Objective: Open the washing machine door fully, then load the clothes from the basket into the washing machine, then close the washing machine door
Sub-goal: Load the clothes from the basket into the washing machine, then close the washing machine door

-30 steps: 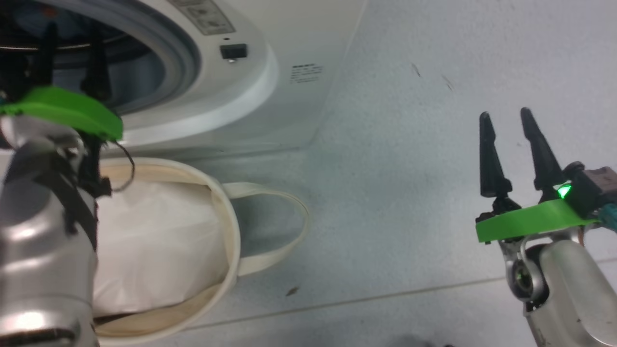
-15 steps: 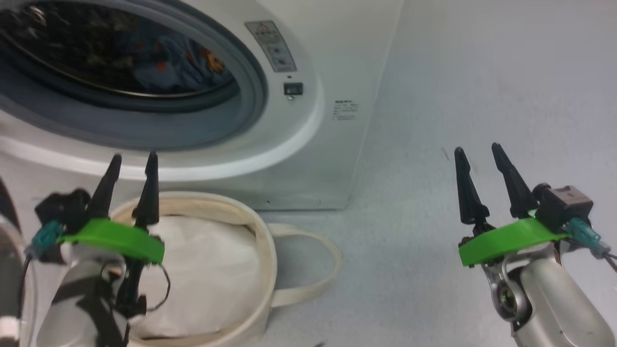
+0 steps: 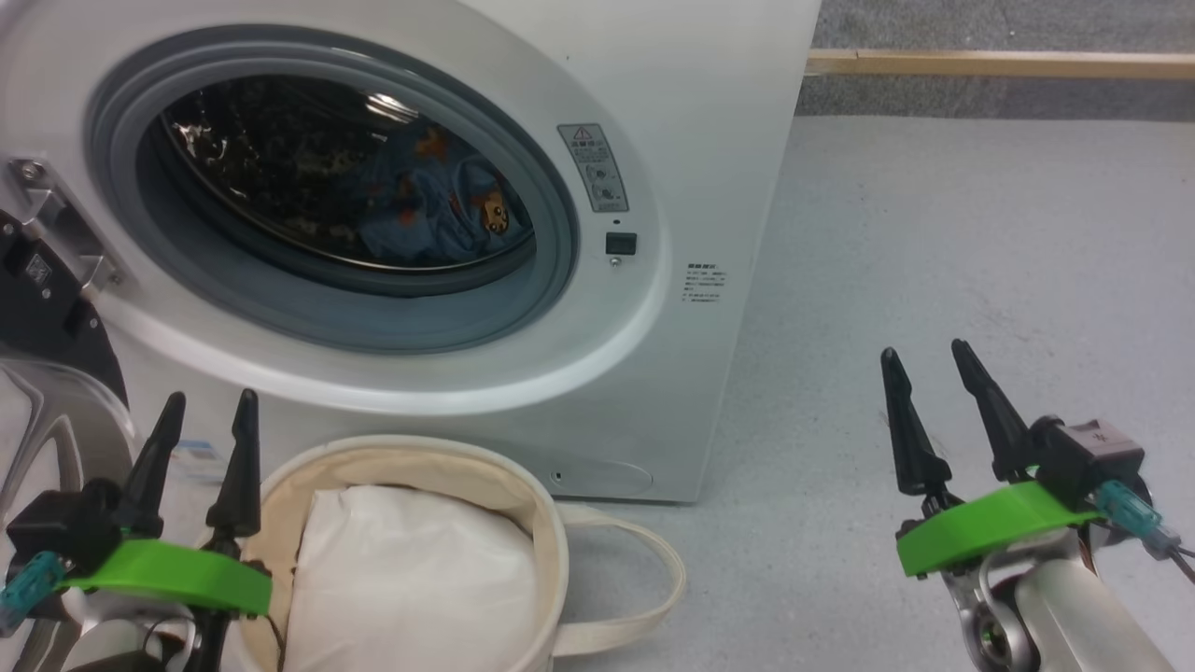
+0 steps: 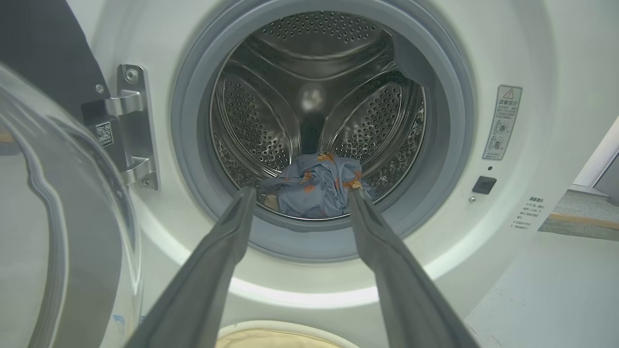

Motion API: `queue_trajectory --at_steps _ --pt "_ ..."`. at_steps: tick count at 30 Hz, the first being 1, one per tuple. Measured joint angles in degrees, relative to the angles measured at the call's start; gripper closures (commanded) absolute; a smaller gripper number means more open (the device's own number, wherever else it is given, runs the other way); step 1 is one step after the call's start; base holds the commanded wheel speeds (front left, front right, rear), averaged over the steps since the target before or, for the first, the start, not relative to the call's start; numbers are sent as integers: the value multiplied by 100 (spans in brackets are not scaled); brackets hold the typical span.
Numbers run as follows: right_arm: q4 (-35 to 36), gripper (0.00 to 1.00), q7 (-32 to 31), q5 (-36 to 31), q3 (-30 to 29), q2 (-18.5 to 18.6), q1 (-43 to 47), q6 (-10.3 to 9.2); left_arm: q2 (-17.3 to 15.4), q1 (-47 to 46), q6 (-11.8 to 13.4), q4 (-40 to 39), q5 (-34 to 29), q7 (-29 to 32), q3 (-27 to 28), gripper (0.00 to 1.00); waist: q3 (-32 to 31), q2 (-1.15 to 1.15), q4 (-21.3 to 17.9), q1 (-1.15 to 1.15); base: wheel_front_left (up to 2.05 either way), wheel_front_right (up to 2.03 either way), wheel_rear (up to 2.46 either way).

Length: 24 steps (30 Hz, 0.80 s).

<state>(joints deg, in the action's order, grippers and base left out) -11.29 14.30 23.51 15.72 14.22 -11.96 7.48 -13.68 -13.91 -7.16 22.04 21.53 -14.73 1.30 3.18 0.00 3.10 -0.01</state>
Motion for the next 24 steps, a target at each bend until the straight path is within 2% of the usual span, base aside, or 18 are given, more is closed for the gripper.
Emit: queue_trajectory --at_steps 24 --pt "38 0 -1 -21 -36 21 188 0 2 67 0 -79 -15 0 81 0 -149 0 -191 2 0 0 0"
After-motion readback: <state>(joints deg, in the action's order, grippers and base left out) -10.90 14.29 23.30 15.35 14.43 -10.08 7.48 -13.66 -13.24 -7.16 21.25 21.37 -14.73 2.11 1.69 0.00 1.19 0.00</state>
